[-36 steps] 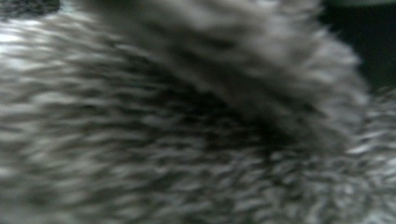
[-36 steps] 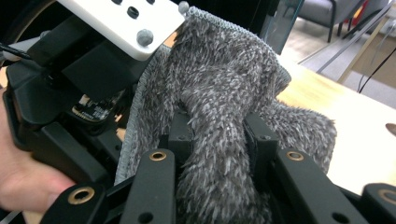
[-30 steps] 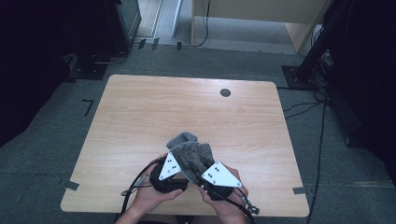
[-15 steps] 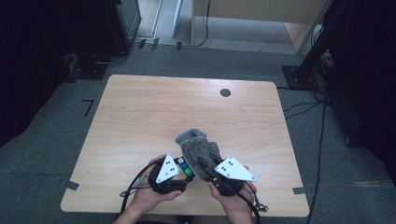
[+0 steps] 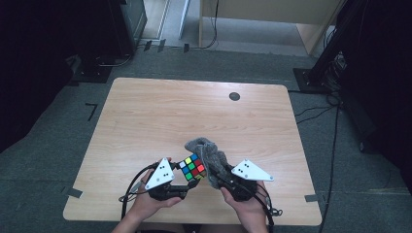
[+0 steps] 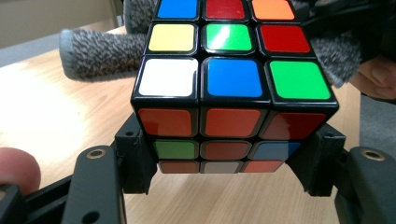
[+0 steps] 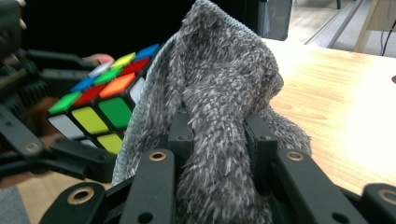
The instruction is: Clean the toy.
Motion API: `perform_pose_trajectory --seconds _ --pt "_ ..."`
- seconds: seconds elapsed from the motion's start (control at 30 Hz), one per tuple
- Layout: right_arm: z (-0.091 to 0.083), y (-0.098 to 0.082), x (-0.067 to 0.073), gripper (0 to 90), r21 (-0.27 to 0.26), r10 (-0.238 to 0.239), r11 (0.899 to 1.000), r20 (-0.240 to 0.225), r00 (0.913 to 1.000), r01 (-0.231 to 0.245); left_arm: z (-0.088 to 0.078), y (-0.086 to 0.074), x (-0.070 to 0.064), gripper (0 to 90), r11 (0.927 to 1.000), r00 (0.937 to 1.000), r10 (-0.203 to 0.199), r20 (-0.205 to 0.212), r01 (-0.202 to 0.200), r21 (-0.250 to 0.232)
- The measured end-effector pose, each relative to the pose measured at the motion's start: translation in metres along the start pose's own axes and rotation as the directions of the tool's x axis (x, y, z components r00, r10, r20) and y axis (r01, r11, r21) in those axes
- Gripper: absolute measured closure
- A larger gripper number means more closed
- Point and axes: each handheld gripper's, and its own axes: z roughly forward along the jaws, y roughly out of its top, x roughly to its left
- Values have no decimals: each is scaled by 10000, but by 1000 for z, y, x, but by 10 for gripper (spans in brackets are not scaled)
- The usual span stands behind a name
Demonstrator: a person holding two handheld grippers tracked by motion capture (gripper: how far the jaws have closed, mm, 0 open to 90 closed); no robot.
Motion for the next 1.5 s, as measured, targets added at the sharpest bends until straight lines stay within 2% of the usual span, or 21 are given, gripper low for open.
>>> perform_pose_trajectory --seconds 0.07,0.13,0.17,0.37,0.43,0.5,0.57,0.6,0.63,0.67,0.77,0.83,0.93,1.03,1.13,1.17,1.2,1.23,1.3,1.43,1.5 --pt "-6 6 3 698 -579 189 9981 -358 9992 -209 2 -1 -2 347 9999 9999 100 -6 -100 74" --pt "-7 6 4 698 -644 144 9978 -348 9993 -166 1 0 -2 347 10000 10000 84 7 -84 -13" --pt "-6 5 3 698 -674 171 9975 -282 9995 -190 -3 2 -1 347 9997 10000 19 7 -19 -230" --pt "3 -6 -1 700 -123 514 9986 -185 9985 -517 -8 3 5 347 9994 9999 -90 -81 87 -344" --pt "1 -3 -1 700 -282 564 9980 -315 9979 -573 -6 1 5 347 9995 9998 -169 -45 168 -260" --pt "-4 1 0 700 -659 673 9953 -618 9958 -714 -5 0 4 347 9998 10000 -70 -49 69 -188" --pt "-7 3 2 700 -894 579 9940 -653 9962 -636 -3 1 -1 348 9997 9999 171 -19 -172 -178" --pt "-7 3 2 700 -894 579 9940 -653 9962 -636 -3 1 -1 347 9997 9999 171 -19 -172 -178" --pt "-5 2 3 700 -907 504 9944 -390 9980 -538 -4 2 -2 347 9993 9999 166 -26 -167 -325" --pt "-4 -1 2 701 -806 566 9950 -286 9980 -587 -8 5 -3 347 9977 9998 171 35 -169 -654" --pt "0 -5 0 702 -629 760 9950 -209 9969 -772 -12 7 -2 347 9968 9997 224 39 -220 -763" --pt "1 -6 -2 702 -509 883 9947 -320 9956 -898 -11 5 0 347 9970 9999 80 122 -71 -775" --pt "-3 -2 1 701 -849 906 9919 -511 9946 -947 -6 2 0 347 9982 10000 34 78 -30 -591" --pt "-10 5 7 700 -1494 738 9852 -729 9946 -840 -2 1 -4 347 9987 9995 259 159 -252 -435" --pt "-7 3 6 700 -1441 679 9866 -640 9956 -766 -4 3 -5 347 9983 9993 367 25 -365 -455" --pt "-5 0 5 700 -1324 735 9879 -582 9956 -807 -5 4 -4 347 9980 9994 350 7 -349 -522" --pt "0 -6 1 700 -870 885 9920 -396 9953 -916 -7 4 -3 347 9976 9995 304 10 -303 -619" --pt "2 -8 -1 700 -702 1008 9922 -359 9943 -1031 -9 5 -1 347 9975 9997 231 41 -227 -671" --pt "3 -9 -2 700 -645 1113 9914 -395 9930 -1137 -8 4 0 347 9978 9998 129 124 -121 -650" --pt "-7 2 5 698 -1201 764 9893 -584 9954 -830 -1 2 -4 347 9993 9995 257 183 -252 -282" --pt "-9 4 6 697 -1318 725 9881 -587 9956 -798 0 2 -7 347 9991 9992 332 206 -326 -272"
